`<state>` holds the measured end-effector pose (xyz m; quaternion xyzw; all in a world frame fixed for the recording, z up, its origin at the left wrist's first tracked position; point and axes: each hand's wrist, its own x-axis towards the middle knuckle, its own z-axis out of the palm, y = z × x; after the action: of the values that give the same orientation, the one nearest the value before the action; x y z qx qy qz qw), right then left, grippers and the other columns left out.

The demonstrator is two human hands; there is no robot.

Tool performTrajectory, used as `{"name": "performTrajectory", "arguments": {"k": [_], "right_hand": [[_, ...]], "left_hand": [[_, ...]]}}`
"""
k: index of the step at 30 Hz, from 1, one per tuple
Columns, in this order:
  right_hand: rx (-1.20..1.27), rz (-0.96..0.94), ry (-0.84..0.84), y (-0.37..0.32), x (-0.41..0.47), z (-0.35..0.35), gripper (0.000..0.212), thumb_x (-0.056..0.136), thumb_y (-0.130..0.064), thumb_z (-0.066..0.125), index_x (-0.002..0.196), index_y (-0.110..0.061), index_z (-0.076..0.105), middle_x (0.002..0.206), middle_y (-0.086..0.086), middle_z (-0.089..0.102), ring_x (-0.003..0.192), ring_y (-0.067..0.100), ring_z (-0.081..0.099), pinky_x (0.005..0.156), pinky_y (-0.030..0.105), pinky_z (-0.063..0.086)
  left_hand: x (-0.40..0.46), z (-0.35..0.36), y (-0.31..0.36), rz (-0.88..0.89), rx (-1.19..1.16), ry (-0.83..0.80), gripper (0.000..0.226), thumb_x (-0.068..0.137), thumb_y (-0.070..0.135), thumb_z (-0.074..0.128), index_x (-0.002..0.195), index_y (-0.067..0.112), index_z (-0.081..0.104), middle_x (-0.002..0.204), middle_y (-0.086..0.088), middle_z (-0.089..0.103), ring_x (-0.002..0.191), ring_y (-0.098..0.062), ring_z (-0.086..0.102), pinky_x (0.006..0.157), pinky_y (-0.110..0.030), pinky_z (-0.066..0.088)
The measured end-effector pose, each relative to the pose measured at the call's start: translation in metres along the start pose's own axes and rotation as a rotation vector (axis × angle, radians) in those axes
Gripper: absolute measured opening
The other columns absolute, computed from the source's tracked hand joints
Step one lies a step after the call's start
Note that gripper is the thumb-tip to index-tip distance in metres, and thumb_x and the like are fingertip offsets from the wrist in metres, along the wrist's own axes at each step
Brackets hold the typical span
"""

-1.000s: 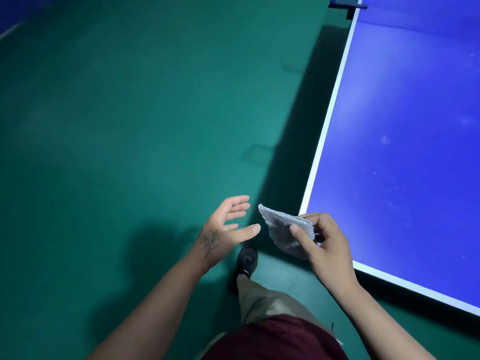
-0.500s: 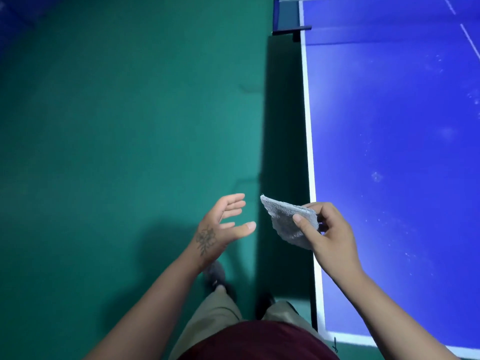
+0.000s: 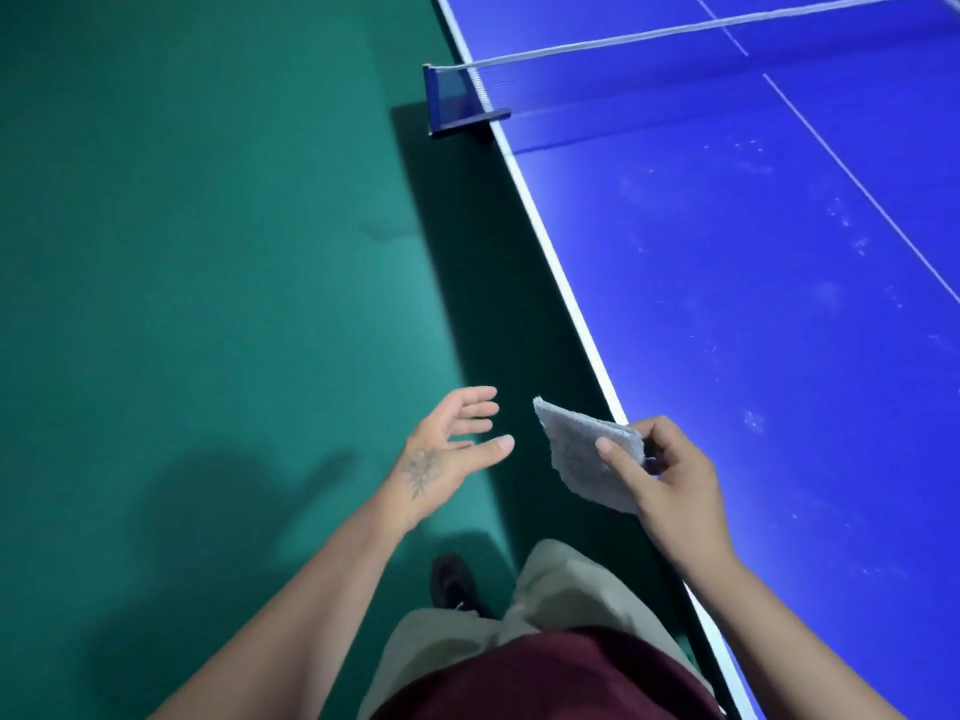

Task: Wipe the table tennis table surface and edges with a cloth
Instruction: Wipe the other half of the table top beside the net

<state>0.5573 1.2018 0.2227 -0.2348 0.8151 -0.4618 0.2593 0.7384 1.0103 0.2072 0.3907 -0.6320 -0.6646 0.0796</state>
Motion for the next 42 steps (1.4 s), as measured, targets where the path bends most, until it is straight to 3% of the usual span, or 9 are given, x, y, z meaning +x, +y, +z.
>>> {"name": "performTrajectory", "arguments": {"k": [4, 9, 17, 19, 26, 29, 36, 39, 42], "right_hand": [[0.03, 0.03, 0.059, -0.029, 0.044, 0.025, 0.018, 0.094, -0.033, 0.08, 0.091, -0.022, 0.066, 0.079, -0.003, 0.066, 0.076, 0.029, 0.061, 0.07, 0.055, 0.054], [0.043, 0.07, 0.099, -0.045, 0.126, 0.052, 0.023, 0.093, -0.039, 0.08, 0.088, -0.023, 0.064, 0.075, -0.005, 0.065, 0.073, 0.026, 0.059, 0.068, 0.047, 0.05], [0.15, 0.143, 0.093, -0.067, 0.305, 0.082, 0.023, 0.094, -0.035, 0.079, 0.082, -0.029, 0.06, 0.071, -0.01, 0.062, 0.065, 0.014, 0.054, 0.064, 0.036, 0.043], [0.181, 0.148, 0.086, -0.081, 0.348, 0.083, 0.023, 0.094, -0.034, 0.079, 0.081, -0.029, 0.06, 0.072, -0.01, 0.063, 0.067, 0.018, 0.056, 0.065, 0.035, 0.044], [0.206, 0.158, 0.128, -0.128, 0.474, 0.082, 0.026, 0.095, -0.035, 0.078, 0.08, -0.025, 0.059, 0.073, -0.012, 0.06, 0.07, 0.012, 0.053, 0.067, 0.035, 0.043], [0.199, 0.195, 0.174, -0.132, 0.519, 0.092, 0.026, 0.096, -0.034, 0.077, 0.082, -0.022, 0.059, 0.074, -0.01, 0.061, 0.072, 0.014, 0.054, 0.067, 0.035, 0.043], [0.046, 0.383, 0.337, -0.137, 0.607, 0.139, 0.02, 0.097, -0.036, 0.074, 0.086, -0.027, 0.06, 0.084, -0.016, 0.067, 0.079, 0.003, 0.06, 0.067, 0.035, 0.046], [-0.084, 0.395, 0.381, -0.144, 0.647, 0.154, 0.013, 0.098, -0.033, 0.071, 0.092, -0.034, 0.059, 0.099, -0.019, 0.068, 0.093, -0.002, 0.061, 0.071, 0.033, 0.051], [-0.153, 0.328, 0.473, -0.146, 0.689, 0.166, 0.01, 0.1, -0.03, 0.07, 0.098, -0.03, 0.06, 0.105, -0.015, 0.064, 0.093, 0.002, 0.058, 0.069, 0.025, 0.043]], "left_hand": [[0.07, -0.035, 0.04, 0.04, -0.003, -0.06, 0.058, 0.081, 0.041, 0.082, 0.136, 0.039, 0.064, 0.133, 0.018, 0.071, 0.125, -0.003, 0.066, 0.11, -0.034, 0.05], [0.164, -0.06, 0.076, 0.048, 0.032, -0.137, 0.058, 0.081, 0.039, 0.081, 0.137, 0.037, 0.065, 0.133, 0.015, 0.072, 0.124, -0.003, 0.067, 0.1, -0.023, 0.049], [0.319, -0.096, 0.136, 0.0, 0.18, -0.173, 0.054, 0.082, 0.041, 0.081, 0.134, 0.041, 0.065, 0.132, 0.019, 0.071, 0.124, -0.003, 0.067, 0.108, -0.032, 0.051], [0.357, -0.103, 0.157, 0.003, 0.217, -0.193, 0.053, 0.083, 0.042, 0.081, 0.133, 0.042, 0.065, 0.132, 0.019, 0.071, 0.123, -0.003, 0.067, 0.108, -0.032, 0.051], [0.475, -0.121, 0.21, -0.008, 0.191, -0.207, 0.054, 0.082, 0.042, 0.08, 0.134, 0.04, 0.066, 0.132, 0.016, 0.072, 0.12, -0.004, 0.069, 0.093, -0.023, 0.052], [0.527, -0.132, 0.209, -0.039, 0.193, -0.239, 0.055, 0.08, 0.04, 0.083, 0.133, 0.039, 0.068, 0.13, 0.015, 0.073, 0.12, -0.007, 0.07, 0.099, -0.027, 0.054], [0.672, -0.172, 0.213, -0.101, 0.252, -0.441, 0.057, 0.077, 0.042, 0.084, 0.132, 0.038, 0.068, 0.128, 0.015, 0.073, 0.117, -0.005, 0.069, 0.088, -0.02, 0.055], [0.731, -0.184, 0.219, -0.122, 0.29, -0.509, 0.058, 0.078, 0.04, 0.086, 0.132, 0.036, 0.067, 0.129, 0.013, 0.072, 0.118, -0.003, 0.067, 0.093, -0.022, 0.053], [0.777, -0.187, 0.228, -0.11, 0.344, -0.547, 0.053, 0.083, 0.036, 0.087, 0.131, 0.04, 0.064, 0.134, 0.015, 0.068, 0.122, 0.002, 0.063, 0.101, -0.028, 0.053]]}}
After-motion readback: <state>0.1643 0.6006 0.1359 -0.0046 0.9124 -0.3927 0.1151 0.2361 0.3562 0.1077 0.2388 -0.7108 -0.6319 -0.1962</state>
